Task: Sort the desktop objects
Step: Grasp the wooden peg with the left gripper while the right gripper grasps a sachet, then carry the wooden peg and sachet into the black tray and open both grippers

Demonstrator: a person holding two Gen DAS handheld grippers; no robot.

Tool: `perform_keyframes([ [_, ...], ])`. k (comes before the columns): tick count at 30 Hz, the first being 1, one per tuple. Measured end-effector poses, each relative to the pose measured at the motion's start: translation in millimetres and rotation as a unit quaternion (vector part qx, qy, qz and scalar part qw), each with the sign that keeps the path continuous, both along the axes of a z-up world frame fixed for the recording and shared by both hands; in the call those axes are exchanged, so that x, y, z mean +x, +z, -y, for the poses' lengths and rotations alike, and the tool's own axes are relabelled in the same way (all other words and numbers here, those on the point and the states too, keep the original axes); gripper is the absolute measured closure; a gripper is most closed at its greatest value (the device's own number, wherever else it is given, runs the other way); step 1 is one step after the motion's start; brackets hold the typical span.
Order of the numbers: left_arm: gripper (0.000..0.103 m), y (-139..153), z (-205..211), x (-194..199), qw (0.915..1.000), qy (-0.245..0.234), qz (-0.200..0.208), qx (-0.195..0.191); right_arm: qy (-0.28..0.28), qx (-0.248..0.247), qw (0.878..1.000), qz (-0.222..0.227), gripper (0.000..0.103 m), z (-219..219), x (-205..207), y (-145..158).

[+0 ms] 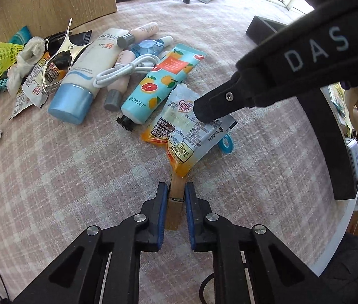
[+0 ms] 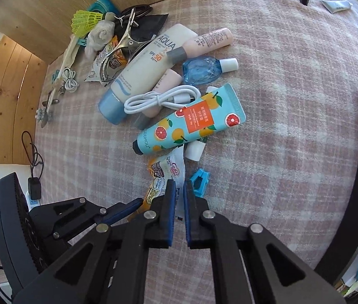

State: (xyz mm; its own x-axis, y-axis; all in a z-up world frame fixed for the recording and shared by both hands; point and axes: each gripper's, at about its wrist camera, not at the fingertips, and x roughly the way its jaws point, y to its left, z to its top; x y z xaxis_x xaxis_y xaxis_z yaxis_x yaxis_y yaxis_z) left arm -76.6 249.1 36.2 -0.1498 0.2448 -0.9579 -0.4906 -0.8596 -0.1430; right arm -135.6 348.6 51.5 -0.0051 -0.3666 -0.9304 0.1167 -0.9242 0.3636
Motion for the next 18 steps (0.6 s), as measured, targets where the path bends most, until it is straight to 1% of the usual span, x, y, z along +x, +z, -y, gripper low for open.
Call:
perform_keyframes([
  [2,0.091,1,4,1,0.9999,0.013,0.006,0.003,0.003,0.001,1.000,-0.010,0.100,-3,4,7],
  [4,0.091,6,7,1,0.9997,0.020,0.010,0.014,0.000,-0.001,1.000,-0.015,0.101,-9,4,14],
  [7,0.091,17,5,2,0.9997,0.024,0.002,0.011,-0.004,0.001,1.000,-0.026,0.101,-19,7,23],
  [10,0.091,32,0,1,0.9993,0.029,-0.003,0.023,-0.014,-0.004,0.999,-0.035,0.101,-30,1,34],
  [14,0.091,52,-21,-2,0.9990,0.020,-0.010,0.038,-0.032,-0.005,0.998,-0.054,0.101,-55,7,52],
  [16,0.091,62,-39,-7,0.9988,0.009,-0.014,0.045,-0.047,-0.003,0.997,-0.064,0.101,-77,10,62],
  [18,0.091,70,-57,-4,0.9985,-0.003,-0.019,0.051,-0.066,-0.001,0.995,-0.072,0.101,-99,15,71],
])
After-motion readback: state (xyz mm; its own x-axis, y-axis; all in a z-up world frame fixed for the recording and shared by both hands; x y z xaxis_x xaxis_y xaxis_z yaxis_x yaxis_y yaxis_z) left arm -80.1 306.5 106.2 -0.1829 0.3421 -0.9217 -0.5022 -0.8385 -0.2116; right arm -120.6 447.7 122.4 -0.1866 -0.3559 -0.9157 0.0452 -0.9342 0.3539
